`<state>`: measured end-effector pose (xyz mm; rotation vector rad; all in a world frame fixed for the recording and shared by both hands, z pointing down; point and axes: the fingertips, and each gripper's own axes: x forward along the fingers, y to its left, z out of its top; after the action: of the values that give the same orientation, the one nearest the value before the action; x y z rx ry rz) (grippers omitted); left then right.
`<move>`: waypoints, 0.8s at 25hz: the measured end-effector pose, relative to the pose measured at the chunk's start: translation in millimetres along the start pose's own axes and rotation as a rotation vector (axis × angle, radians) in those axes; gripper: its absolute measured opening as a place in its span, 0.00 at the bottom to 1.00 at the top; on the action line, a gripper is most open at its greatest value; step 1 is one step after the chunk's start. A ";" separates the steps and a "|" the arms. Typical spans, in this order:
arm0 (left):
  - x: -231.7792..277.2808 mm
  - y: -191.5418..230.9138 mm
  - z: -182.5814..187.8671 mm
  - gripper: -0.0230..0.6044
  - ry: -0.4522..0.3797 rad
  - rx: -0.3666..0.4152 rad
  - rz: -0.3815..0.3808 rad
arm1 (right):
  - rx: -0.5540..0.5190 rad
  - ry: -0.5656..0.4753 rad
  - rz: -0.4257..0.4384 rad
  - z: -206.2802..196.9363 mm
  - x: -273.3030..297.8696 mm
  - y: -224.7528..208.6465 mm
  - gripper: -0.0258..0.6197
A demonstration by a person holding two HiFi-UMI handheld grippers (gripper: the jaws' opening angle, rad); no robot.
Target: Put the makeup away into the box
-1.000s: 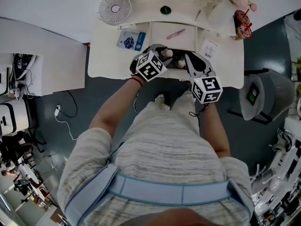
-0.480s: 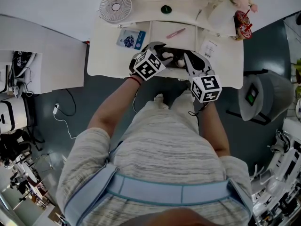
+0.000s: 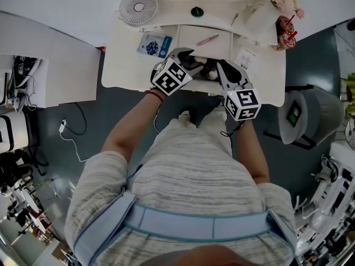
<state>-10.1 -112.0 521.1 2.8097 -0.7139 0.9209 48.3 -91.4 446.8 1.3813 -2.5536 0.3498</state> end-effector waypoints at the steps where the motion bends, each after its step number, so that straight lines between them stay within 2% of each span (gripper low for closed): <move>1: 0.0 2.5 2.7 0.45 -0.003 -0.004 0.006 | 0.000 0.000 0.000 0.4 0.1 -0.3 0.06; 11: 20.5 22.1 21.8 0.43 0.026 -0.012 0.042 | 0.006 0.005 0.002 3.6 2.3 -18.2 0.06; 20: 56.5 44.7 29.9 0.38 0.126 -0.036 0.097 | 0.010 0.011 0.032 11.2 10.3 -51.4 0.06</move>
<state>25.1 -181.3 527.5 2.6783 -0.8459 1.0789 85.1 -130.3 444.7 1.3393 -2.5712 0.3744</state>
